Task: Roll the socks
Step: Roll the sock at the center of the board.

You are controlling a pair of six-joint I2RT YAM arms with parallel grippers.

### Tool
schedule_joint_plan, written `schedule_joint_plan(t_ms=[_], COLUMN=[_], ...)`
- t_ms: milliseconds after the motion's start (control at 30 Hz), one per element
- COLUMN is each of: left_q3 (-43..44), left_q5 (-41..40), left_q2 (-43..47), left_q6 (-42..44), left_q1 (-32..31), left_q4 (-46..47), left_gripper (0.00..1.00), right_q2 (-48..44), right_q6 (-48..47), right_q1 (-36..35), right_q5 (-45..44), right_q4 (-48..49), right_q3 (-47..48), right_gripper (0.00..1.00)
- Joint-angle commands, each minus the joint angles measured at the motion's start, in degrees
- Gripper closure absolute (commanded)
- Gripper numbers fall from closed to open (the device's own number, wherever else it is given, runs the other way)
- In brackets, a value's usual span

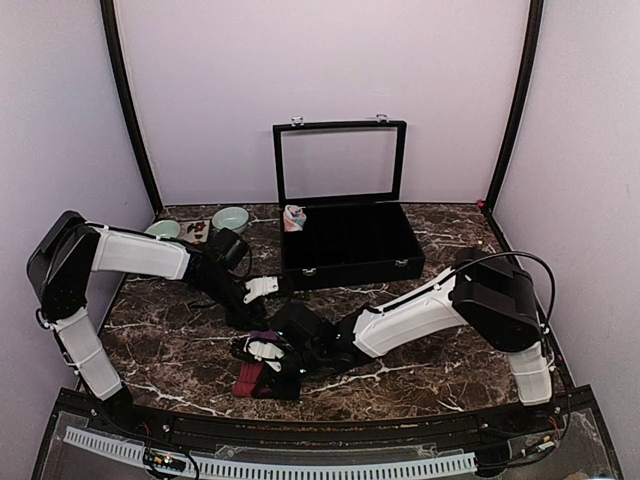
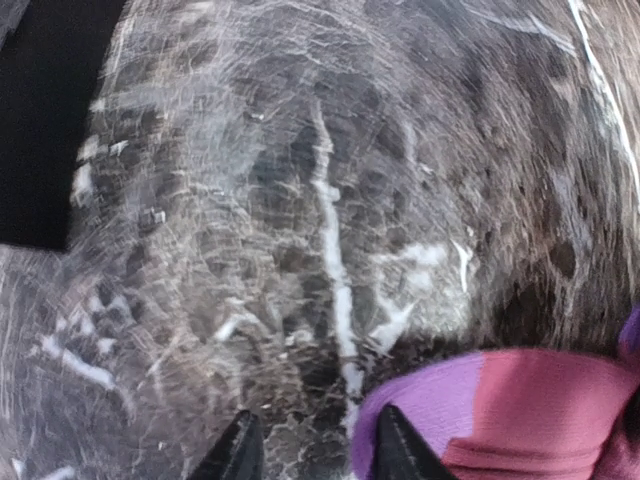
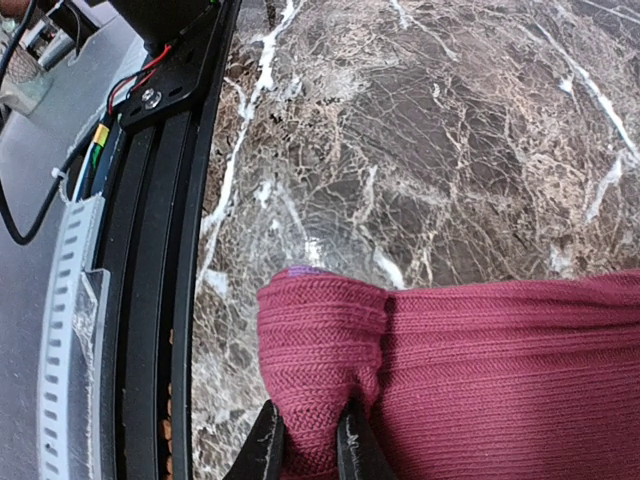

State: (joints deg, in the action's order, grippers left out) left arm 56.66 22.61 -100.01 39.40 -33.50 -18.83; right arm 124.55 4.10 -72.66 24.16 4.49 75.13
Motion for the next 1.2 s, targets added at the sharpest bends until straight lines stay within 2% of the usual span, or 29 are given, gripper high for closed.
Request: schedule_joint_plan(t_ms=[0,33,67,200,300,433,633,733,833,900,1033,1167], left_q3=[-0.88,-1.89,-2.7,-4.52,-5.37,-9.75,-19.25,-22.54,-26.35,-28.6,-32.05,-33.26], left_q5=[-2.43,-2.66,-3.04,-5.62,-4.8,1.32,9.1,9.69,6.05,3.2,-1.84,-6.63], left_q2=[7.41,9.26,10.87,16.32,20.64,28.47,39.89,46.64,52.01,53.44,52.61,46.86], left_q6=[0.47,0.66,0.9,1.72,5.66,15.37,22.81,26.46,25.6,23.6,20.74,19.58], left_q1=[2.0,2.97,4.06,9.79,13.6,14.63,14.3,8.95,-1.63,-7.8,-16.55,-22.86], left_q4=[0.94,1.15,1.32,1.88,-0.76,-9.97,-20.97,-24.49,-21.35,-16.99,-9.13,-2.77], left_gripper=[0.42,0.33,0.29,0.27,0.26,0.32,0.45,0.46,0.49,0.57,0.59,0.6], right_q2=[7.92,8.23,8.68,10.45,11.53,13.8,15.52,16.98,18.04,18.88,19.68,19.96], right_q6=[6.88,7.75,8.46,11.23,14.17,20.77,29.31,30.28,32.32,33.26,34.89,36.61], right_q1=[-0.63,-0.47,-0.34,0.18,1.11,3.26,5.06,5.35,5.73,6.06,6.26,6.61], right_q5=[-0.07,0.03,0.14,0.98,2.68,7.31,12.99,13.79,14.61,15.03,14.94,14.59], right_q4=[-15.62,-14.99,-14.76,-13.8,-13.64,-13.39,-9.78,-11.1,-10.84,-11.18,-11.49,-10.7], right_q3=[-4.87,-5.11,-5.1,-4.83,-5.05,-5.63,-7.78,-6.44,-5.29,-4.21,-2.86,-2.25], right_gripper=[1.0,1.0,1.0,1.0,1.0,1.0,1.0,1.0,1.0,1.0,1.0,1.0])
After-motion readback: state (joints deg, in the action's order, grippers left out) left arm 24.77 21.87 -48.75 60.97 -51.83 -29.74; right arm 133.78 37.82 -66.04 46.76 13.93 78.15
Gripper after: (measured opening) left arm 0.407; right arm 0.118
